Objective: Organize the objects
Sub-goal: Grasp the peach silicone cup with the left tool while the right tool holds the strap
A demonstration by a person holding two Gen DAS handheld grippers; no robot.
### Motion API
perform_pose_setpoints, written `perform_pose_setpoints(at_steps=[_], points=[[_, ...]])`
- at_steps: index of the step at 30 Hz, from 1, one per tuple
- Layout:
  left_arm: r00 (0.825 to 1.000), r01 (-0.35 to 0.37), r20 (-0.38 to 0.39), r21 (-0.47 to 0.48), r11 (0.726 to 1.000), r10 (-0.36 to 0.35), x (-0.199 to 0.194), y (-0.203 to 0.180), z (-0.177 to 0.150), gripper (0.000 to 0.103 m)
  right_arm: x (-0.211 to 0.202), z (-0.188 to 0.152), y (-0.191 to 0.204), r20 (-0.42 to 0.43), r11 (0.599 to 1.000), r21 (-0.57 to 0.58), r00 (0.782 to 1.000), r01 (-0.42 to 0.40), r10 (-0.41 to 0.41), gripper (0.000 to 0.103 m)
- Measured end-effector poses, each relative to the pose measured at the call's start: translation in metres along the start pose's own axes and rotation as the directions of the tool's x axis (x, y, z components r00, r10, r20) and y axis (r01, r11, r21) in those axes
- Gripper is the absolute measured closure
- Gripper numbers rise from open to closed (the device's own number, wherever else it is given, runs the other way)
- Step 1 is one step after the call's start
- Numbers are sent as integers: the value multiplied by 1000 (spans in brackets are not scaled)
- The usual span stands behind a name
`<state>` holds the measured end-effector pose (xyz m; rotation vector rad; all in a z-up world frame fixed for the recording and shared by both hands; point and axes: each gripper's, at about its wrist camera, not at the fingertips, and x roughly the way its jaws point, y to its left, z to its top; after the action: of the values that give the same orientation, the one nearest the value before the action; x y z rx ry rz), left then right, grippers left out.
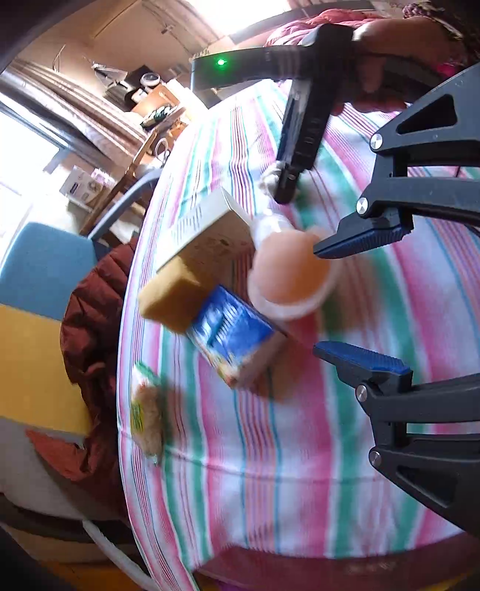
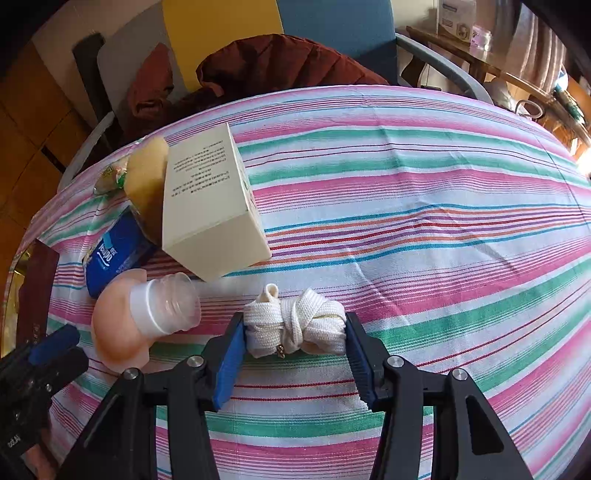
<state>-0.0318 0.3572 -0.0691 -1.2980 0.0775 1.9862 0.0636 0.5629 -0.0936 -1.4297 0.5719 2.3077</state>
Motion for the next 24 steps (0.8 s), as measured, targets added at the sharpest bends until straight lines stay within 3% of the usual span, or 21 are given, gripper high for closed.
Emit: perform_pose_setpoints(at_steps=[5,7,9,11,13,17,20,24], points=[[991,131,-15,-79,988,-133,21,2,-1,64,0,2,-5,-4,999,24,1000,-26,26,50],[992,127,-8,-35,991,-127,19,-3,-9,71,-1,1,-12,-4,997,54,999,-50,50,50],[993,116,-21,16,993,-116,16,-12,-19,89,-2,1,-16,-5,995,77,998,-64,64,50],[986,161,-50,34,986,-159,12,-20,-33,89,-2,0,-17,-5,993,95,997,-72,73,50],[986,158,-63,75,985,-153,8,-30,-45,89,-3,0,-20,-6,992,103,997,-75,76,50],[999,48,3,181,982,-50,-3,-48,-50,71,-3,-1,-18,-7,992,105,997,-74,75,50],[997,-48,77,243,969,30,-9,-55,-37,59,-3,-2,-19,-8,992,101,997,-71,72,50],[977,-184,166,342,922,134,-7,-65,-10,59,-5,-3,-23,-9,991,111,997,-77,78,50]])
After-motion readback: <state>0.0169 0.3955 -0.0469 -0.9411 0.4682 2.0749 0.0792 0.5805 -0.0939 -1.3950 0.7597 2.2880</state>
